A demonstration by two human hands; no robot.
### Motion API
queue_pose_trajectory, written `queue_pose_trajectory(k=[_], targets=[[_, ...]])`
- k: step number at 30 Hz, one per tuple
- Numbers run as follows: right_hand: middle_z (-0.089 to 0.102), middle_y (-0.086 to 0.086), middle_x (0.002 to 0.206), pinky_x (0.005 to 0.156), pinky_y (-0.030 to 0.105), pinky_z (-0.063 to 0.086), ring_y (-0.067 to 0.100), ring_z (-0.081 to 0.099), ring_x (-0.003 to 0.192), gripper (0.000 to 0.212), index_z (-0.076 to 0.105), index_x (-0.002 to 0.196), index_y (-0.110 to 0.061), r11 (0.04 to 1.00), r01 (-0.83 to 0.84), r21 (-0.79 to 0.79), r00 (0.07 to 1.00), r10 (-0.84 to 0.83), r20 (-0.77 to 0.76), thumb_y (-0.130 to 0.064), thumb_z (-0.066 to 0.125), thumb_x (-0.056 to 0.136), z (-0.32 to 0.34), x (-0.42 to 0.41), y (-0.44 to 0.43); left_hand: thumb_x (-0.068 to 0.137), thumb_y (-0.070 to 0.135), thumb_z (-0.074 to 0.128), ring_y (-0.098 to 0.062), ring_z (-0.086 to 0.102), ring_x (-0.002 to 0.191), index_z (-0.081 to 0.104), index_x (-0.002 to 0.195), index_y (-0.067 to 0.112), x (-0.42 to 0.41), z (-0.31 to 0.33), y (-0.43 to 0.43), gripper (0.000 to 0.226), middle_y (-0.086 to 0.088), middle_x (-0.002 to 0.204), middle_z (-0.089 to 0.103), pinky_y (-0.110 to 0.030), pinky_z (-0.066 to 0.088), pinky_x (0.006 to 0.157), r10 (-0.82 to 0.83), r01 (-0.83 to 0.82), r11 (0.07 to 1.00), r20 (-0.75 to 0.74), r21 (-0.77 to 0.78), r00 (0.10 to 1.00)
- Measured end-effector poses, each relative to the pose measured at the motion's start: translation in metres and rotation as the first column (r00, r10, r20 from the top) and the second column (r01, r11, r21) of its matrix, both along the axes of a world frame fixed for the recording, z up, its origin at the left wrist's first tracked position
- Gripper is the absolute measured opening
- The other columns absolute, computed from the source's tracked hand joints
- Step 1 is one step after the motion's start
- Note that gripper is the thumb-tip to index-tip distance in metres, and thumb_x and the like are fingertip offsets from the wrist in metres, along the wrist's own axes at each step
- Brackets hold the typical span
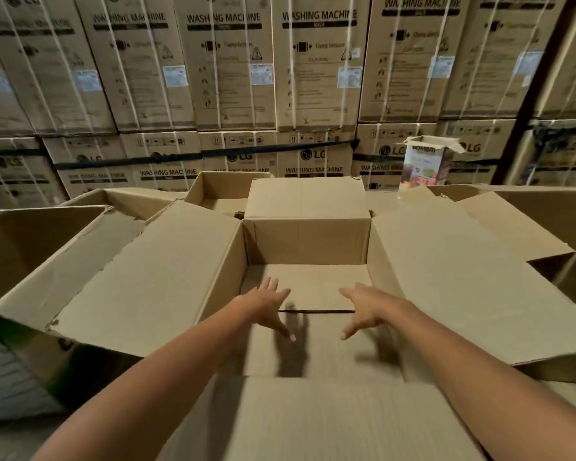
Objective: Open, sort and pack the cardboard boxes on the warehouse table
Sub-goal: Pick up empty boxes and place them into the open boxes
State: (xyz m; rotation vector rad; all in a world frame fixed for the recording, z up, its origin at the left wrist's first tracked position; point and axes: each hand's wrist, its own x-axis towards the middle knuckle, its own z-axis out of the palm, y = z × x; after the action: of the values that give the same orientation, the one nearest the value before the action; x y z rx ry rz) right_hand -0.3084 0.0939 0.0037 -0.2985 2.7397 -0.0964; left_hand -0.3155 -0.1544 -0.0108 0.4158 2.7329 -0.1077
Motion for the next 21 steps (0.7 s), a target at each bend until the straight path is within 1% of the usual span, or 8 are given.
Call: queue_pose_trajectory(k=[3,5,8,10,12,14,16,21], targets=[[-0.001,0.012,0.167,0.119,0.051,0.027,0.035,0.008,0.152,0.139,0.001,0.159,-0.032,0.994,0.01,0.112,0.995,-0.02,0.093,-0.062,0.089,0.055,-0.03,-0.026,-0.001,0.059,0.079,0.074,-0.038,-0.019,0.15,-0.006,0.159,0.019,-0.025,-0.031,0.004,0.141,-0.016,0.164,-0.017,-0.065,0.008,0.119,0.031,-0.029,0.999,0.067,-0.022,0.997],[-0.008,0.012,0.167,0.121,0.051,0.023,0.036,0.0,0.153,0.141,-0.003,0.159,-0.034,0.987,0.011,0.163,0.988,-0.036,0.151,-0.058,0.09,0.057,-0.046,-0.034,-0.001,0.054,0.08,0.077,-0.041,-0.022,0.148,-0.012,0.157,0.025,-0.037,-0.053,0.001,0.147,-0.014,0.164,-0.02,-0.07,0.011,0.116,0.058,-0.048,0.996,0.146,-0.072,0.988],[-0.015,0.012,0.166,0.122,0.053,0.018,0.039,-0.004,0.153,0.14,-0.01,0.158,-0.035,0.976,0.012,0.219,0.983,-0.051,0.174,-0.059,0.088,0.06,-0.078,-0.035,0.0,0.056,0.075,0.08,-0.043,-0.026,0.146,-0.024,0.154,0.029,-0.038,-0.081,-0.004,0.15,-0.01,0.16,-0.033,-0.068,0.011,0.117,0.119,-0.115,0.993,0.259,-0.029,0.958],[-0.02,0.012,0.165,0.122,0.055,0.012,0.041,-0.008,0.152,0.139,-0.015,0.157,-0.035,0.972,-0.007,0.234,0.974,-0.046,0.22,-0.059,0.086,0.063,-0.103,-0.031,0.0,0.056,0.073,0.081,-0.042,-0.028,0.145,-0.029,0.151,0.033,-0.03,-0.102,-0.007,0.15,-0.007,0.155,-0.041,-0.072,0.007,0.114,0.132,-0.133,0.991,0.3,-0.019,0.945],[-0.025,0.013,0.163,0.122,0.056,0.01,0.043,-0.013,0.151,0.139,-0.018,0.156,-0.034,0.975,-0.014,0.222,0.963,-0.047,0.266,-0.057,0.085,0.066,-0.123,-0.027,-0.001,0.055,0.077,0.078,-0.04,-0.037,0.141,-0.032,0.148,0.036,-0.022,-0.127,-0.011,0.15,-0.006,0.15,-0.047,-0.079,0.0,0.107,0.122,-0.119,0.992,0.299,-0.029,0.946],[-0.028,0.013,0.162,0.123,0.055,0.011,0.043,-0.016,0.15,0.139,-0.02,0.155,-0.033,0.977,-0.021,0.212,0.961,-0.039,0.274,-0.055,0.086,0.067,-0.129,-0.029,0.0,0.056,0.076,0.079,-0.04,-0.043,0.136,-0.033,0.148,0.036,-0.023,-0.139,-0.014,0.15,-0.006,0.149,-0.049,-0.083,-0.004,0.101,0.125,-0.132,0.991,0.315,0.002,0.941],[-0.028,0.012,0.162,0.122,0.055,0.011,0.043,-0.017,0.15,0.14,-0.019,0.156,-0.034,0.98,-0.007,0.2,0.957,-0.052,0.287,-0.054,0.087,0.065,-0.13,-0.031,0.002,0.056,0.074,0.08,-0.042,-0.047,0.132,-0.034,0.147,0.036,-0.026,-0.142,-0.014,0.151,-0.004,0.146,-0.053,-0.084,-0.007,0.099,0.136,-0.153,0.988,0.351,0.021,0.926],[-0.027,0.011,0.163,0.122,0.054,0.011,0.042,-0.017,0.15,0.142,-0.017,0.156,-0.035,0.984,-0.001,0.179,0.964,-0.047,0.262,-0.054,0.089,0.062,-0.134,-0.032,0.003,0.055,0.076,0.079,-0.043,-0.048,0.13,-0.037,0.145,0.036,-0.028,-0.144,-0.013,0.152,-0.005,0.145,-0.053,-0.085,-0.009,0.098,0.137,-0.145,0.989,0.338,-0.001,0.931]])
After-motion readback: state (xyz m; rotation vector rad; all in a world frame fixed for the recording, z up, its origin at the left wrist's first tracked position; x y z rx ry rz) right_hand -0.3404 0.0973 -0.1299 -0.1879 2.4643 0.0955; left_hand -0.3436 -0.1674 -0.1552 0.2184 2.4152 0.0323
